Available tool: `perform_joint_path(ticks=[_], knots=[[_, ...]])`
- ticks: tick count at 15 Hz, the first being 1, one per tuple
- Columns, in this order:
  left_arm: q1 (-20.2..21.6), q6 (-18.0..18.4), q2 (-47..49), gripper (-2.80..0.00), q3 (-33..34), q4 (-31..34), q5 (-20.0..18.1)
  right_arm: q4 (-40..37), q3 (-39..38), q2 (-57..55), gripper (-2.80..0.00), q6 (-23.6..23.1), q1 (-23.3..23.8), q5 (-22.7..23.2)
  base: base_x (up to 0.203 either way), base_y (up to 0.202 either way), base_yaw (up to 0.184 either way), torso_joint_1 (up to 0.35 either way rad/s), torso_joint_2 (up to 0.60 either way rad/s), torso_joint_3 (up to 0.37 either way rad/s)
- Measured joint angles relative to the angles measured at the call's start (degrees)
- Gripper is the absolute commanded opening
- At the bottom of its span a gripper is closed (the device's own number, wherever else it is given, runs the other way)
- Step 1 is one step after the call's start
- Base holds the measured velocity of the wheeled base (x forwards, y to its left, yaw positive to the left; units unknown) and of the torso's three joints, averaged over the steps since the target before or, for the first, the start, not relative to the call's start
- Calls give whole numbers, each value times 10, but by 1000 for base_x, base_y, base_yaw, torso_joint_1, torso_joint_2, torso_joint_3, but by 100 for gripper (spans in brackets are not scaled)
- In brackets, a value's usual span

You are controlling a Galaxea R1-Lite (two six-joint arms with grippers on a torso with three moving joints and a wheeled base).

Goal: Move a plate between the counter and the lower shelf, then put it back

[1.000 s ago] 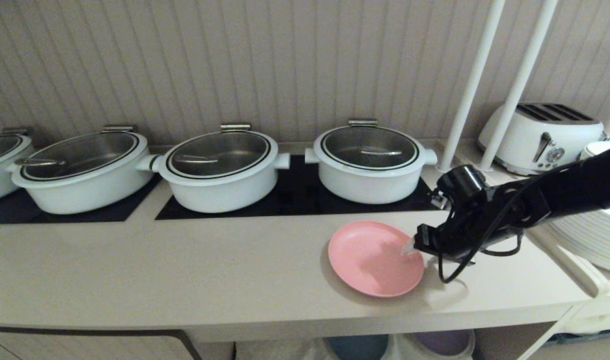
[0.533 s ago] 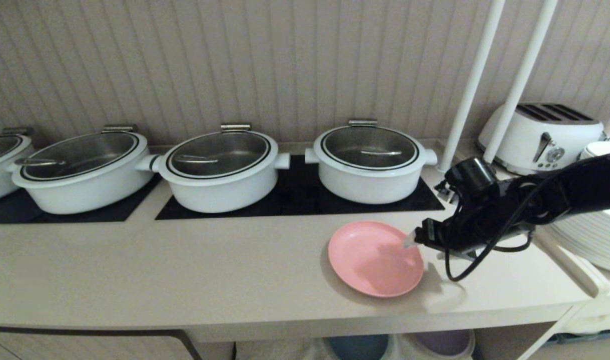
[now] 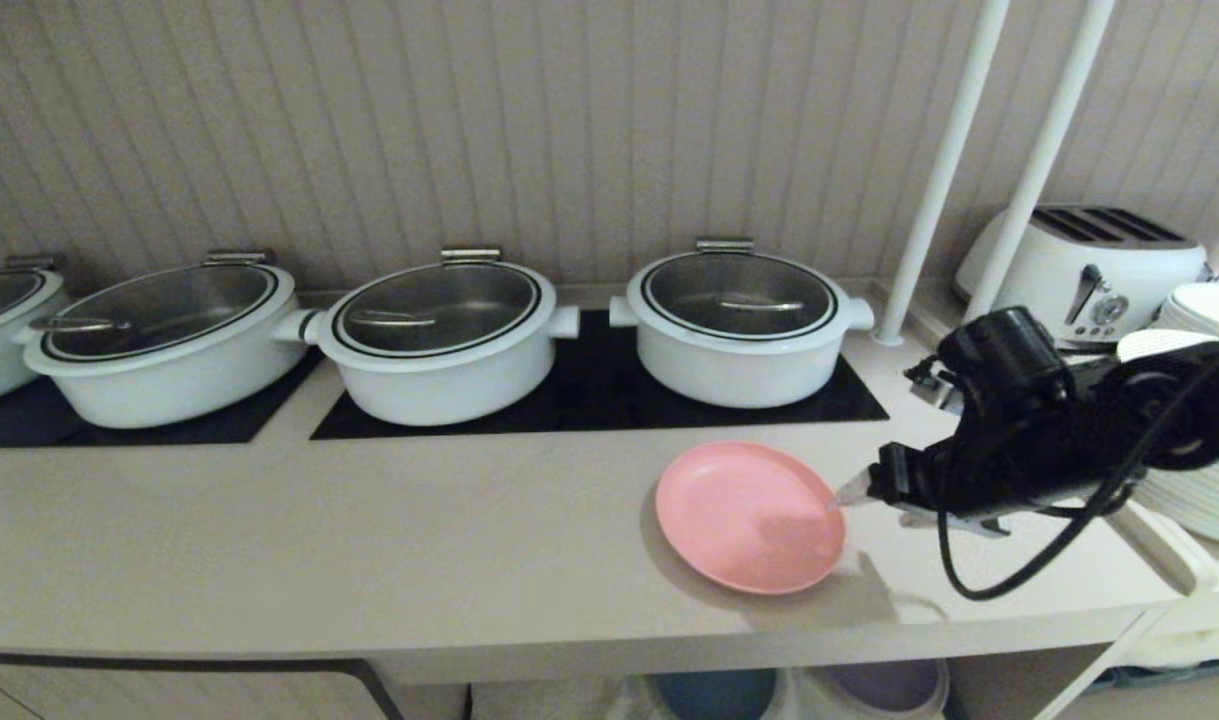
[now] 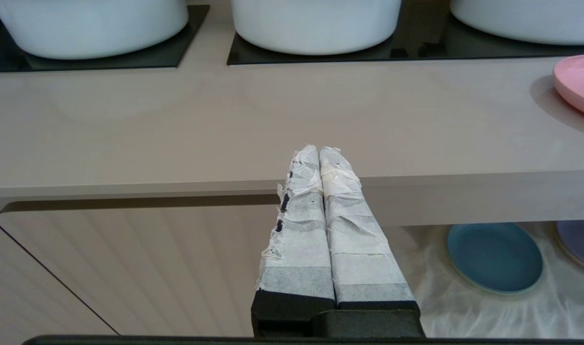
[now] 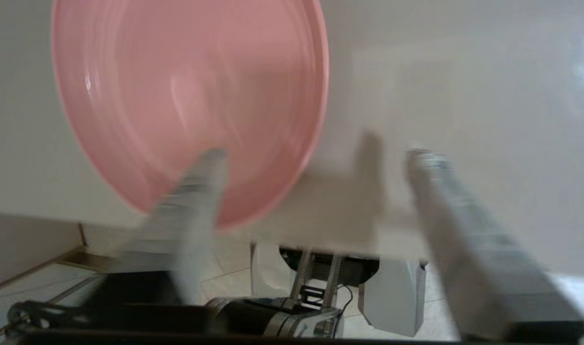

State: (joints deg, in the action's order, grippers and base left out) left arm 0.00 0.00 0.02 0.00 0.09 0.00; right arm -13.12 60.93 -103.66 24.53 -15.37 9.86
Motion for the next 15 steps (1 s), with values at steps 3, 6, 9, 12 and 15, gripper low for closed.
perform_joint_path(ticks=[3, 6, 9, 12, 15], knots=[[0, 0, 0, -280, 0, 0, 0, 0, -42, 52, -280, -2, 0, -2, 0, 0, 0, 0, 0, 0], [0, 0, 0, -280, 0, 0, 0, 0, -76, 114, -280, -5, 1, -14, 0, 0, 0, 0, 0, 0], [0, 0, 0, -280, 0, 0, 0, 7, -108, 179, -280, -35, 5, -59, 0, 0, 0, 0, 0, 0], [0, 0, 0, -280, 0, 0, 0, 26, -161, 247, -280, -88, 24, -96, 0, 0, 0, 0, 0, 0], [0, 0, 0, -280, 0, 0, 0, 92, -256, 335, -280, -140, 58, -121, 0, 0, 0, 0, 0, 0]])
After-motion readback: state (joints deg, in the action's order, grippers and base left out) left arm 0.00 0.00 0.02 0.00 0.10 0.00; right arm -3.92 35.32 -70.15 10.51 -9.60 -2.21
